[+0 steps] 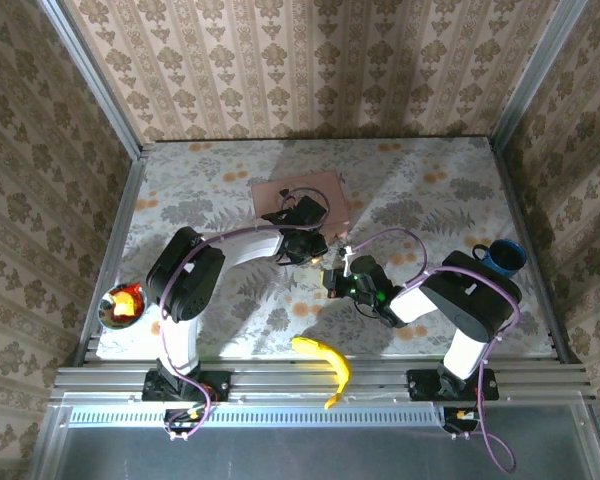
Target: Unlock a padlock with a key
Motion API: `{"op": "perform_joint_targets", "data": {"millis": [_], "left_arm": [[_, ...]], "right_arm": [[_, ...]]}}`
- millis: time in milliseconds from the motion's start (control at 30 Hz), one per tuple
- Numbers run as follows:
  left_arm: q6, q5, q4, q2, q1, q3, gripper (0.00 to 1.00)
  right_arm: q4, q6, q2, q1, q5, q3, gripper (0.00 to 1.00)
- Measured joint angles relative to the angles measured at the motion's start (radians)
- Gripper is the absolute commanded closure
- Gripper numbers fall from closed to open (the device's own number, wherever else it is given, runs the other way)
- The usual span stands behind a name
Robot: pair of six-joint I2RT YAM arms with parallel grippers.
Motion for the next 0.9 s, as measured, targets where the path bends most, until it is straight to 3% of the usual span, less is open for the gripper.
{"op": "perform_joint_targets", "data": {"millis": [900], "left_arm": [[-0.011,0.013,0.021,0.000,0.011,-0.006,1.00]], "right_arm": [[0.083,0.016,0.020,0.000,0.003,-0.018,1.00]]}}
